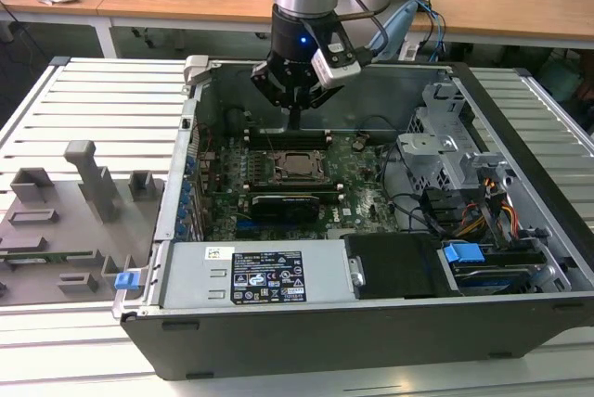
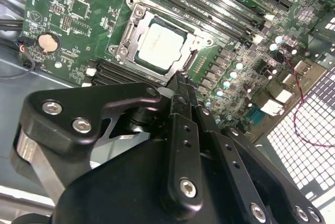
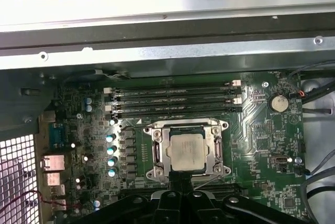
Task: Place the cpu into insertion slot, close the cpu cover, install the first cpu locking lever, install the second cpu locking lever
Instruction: 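Install the first cpu locking lever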
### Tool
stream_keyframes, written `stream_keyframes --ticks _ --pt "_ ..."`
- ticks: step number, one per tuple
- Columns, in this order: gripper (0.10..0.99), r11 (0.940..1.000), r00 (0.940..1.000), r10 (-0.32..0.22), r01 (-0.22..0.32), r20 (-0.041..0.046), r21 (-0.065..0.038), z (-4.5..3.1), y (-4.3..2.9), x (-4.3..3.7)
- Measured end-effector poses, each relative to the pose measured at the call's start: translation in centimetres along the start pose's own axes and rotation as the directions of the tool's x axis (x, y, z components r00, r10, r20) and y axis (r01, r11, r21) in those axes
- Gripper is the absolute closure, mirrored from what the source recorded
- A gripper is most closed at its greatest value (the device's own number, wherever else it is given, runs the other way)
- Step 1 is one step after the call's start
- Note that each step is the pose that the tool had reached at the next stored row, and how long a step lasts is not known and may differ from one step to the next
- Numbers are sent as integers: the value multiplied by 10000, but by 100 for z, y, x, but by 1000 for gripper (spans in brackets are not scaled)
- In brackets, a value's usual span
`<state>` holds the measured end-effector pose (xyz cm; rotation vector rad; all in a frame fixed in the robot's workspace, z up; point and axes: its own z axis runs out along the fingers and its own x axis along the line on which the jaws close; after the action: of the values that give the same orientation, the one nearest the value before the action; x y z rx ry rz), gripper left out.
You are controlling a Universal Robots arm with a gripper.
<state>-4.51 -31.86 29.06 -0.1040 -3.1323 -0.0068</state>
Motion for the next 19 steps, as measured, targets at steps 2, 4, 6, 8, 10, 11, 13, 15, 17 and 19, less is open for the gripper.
stream_keyframes --ticks 2,4,6,8,10,11,13,15,17,19 --pt "980 10000 10000 -3 3 0 0 6 0 6" --pt "980 10000 10000 -9 9 -1 1 15 -1 13" --pt "980 10000 10000 -13 13 -1 1 24 -1 18" --pt "980 10000 10000 -12 12 -1 1 28 -1 20" --pt "980 10000 10000 -11 11 -1 0 35 -2 26" --pt "980 10000 10000 -11 11 0 0 37 -2 28" --pt "980 10000 10000 -13 13 0 0 42 -2 36" --pt "980 10000 10000 -14 14 -1 0 47 -3 44" --pt "980 10000 10000 -14 14 -1 0 55 -4 55" --pt "980 10000 10000 -14 14 -1 1 62 -5 64"
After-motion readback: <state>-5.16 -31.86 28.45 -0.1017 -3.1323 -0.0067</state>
